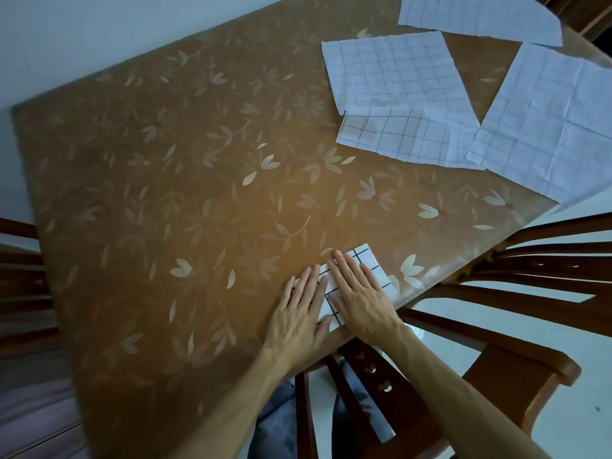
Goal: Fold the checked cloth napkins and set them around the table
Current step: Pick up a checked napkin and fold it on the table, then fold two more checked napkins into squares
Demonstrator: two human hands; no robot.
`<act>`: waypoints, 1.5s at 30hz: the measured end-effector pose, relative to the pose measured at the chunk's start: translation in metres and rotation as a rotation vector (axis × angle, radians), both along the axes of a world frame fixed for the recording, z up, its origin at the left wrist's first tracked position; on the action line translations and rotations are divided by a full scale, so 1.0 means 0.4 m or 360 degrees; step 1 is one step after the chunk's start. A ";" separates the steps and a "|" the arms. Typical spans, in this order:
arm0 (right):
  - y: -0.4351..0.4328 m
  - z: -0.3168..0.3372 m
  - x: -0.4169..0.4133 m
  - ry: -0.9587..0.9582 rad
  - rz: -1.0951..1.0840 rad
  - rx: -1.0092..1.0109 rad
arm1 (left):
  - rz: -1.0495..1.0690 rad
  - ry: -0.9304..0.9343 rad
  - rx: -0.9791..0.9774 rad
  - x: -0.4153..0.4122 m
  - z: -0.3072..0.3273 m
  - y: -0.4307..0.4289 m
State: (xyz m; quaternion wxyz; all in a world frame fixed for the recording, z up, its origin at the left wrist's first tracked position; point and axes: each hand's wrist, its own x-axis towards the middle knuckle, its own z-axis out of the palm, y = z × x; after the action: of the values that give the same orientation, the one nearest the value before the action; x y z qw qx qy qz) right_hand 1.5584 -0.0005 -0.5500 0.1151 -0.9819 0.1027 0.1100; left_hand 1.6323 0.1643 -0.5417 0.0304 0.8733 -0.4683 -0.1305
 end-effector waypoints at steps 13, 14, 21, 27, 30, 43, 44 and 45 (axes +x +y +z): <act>-0.101 0.035 -0.006 0.0150 -0.0054 -0.0100 | 0.0207 0.0033 0.0254 -0.020 0.026 0.026; -0.106 0.043 -0.007 0.0149 -0.0056 -0.0067 | 0.0234 0.0052 0.0252 -0.023 0.036 0.022; -0.265 0.173 -0.025 -0.0032 -0.0160 0.0140 | 0.0417 0.0109 0.0087 0.019 0.111 -0.118; -0.458 0.233 -0.034 -0.0175 -0.0475 0.0295 | 0.0582 0.0338 -0.0212 0.093 0.177 -0.372; -0.545 0.243 -0.022 -0.0167 -0.0781 0.0569 | 0.0840 0.0600 -0.0420 0.139 0.183 -0.500; -0.815 0.155 0.069 -0.0321 -0.1468 0.1165 | 0.1688 0.0609 -0.0946 0.314 0.128 -0.843; -0.819 0.145 0.070 -0.0326 -0.1454 0.1163 | 0.1728 0.0521 -0.0941 0.341 0.128 -0.847; -0.822 0.135 0.069 -0.0334 -0.1449 0.1171 | 0.1757 0.0462 -0.0887 0.367 0.127 -0.848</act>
State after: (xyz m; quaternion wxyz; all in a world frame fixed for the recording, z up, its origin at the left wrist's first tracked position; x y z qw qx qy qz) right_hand 1.5860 -0.3292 -0.4960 0.4928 -0.7403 0.4568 -0.0196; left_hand 1.7790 -0.1749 -0.4908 0.3826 0.9189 0.0435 -0.0860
